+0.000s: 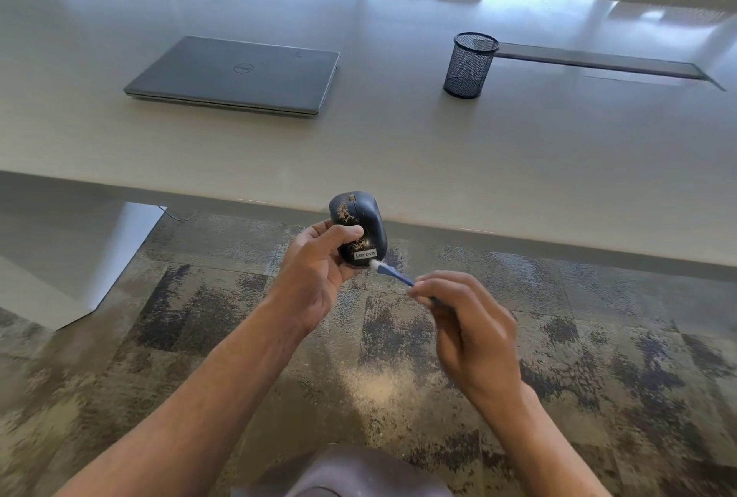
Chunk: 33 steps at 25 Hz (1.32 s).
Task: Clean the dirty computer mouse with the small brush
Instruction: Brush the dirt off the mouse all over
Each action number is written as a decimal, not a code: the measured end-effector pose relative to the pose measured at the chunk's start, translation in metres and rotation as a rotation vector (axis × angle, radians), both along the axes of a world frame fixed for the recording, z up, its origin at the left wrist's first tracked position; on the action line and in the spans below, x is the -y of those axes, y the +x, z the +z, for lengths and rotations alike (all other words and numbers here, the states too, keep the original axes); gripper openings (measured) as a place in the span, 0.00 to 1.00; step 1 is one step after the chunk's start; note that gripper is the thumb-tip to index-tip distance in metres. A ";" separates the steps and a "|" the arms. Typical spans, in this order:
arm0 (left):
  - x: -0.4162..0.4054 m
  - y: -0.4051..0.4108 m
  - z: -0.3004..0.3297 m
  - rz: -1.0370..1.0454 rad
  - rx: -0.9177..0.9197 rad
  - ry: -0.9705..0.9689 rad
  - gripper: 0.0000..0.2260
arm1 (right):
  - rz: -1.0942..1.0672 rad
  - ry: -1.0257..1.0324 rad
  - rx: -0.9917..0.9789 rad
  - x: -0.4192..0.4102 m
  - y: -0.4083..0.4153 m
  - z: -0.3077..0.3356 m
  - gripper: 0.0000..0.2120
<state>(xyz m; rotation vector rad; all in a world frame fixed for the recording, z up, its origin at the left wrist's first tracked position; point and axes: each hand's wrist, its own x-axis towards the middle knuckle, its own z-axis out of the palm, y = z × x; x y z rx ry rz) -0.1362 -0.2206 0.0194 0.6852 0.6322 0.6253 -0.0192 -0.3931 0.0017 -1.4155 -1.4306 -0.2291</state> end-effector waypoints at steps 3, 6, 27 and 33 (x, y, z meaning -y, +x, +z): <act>0.001 0.000 -0.001 -0.020 -0.048 0.052 0.33 | 0.077 0.022 0.243 -0.010 -0.006 0.004 0.07; 0.000 -0.003 0.001 -0.020 -0.028 0.041 0.31 | 0.079 0.021 0.371 -0.014 -0.003 0.007 0.06; -0.004 -0.009 0.000 -0.048 0.005 0.013 0.26 | 0.107 -0.046 0.431 -0.007 0.004 0.011 0.14; -0.006 -0.012 0.000 -0.048 -0.006 0.008 0.30 | 0.004 -0.047 0.357 0.003 0.022 0.016 0.16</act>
